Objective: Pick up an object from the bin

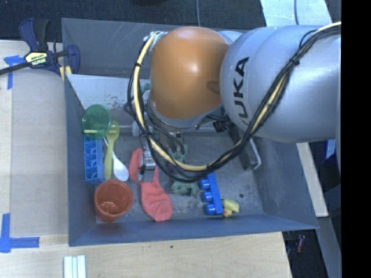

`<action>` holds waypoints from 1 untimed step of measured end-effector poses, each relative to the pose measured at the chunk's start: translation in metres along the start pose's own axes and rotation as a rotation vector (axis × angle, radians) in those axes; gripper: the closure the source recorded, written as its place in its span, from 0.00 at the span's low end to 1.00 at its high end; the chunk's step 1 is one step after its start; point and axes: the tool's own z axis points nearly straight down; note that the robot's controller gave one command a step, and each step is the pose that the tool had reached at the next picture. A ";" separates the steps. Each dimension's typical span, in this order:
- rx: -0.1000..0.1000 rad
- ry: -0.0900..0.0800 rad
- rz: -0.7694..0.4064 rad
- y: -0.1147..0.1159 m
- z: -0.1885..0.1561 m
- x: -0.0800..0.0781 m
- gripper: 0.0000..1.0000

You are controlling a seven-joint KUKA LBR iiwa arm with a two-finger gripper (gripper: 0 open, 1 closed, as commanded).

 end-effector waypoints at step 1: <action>-0.002 -0.007 0.003 -0.001 -0.004 -0.002 0.00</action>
Offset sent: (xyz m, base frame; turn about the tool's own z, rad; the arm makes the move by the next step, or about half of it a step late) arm -0.0036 0.0481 -0.1691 -0.3959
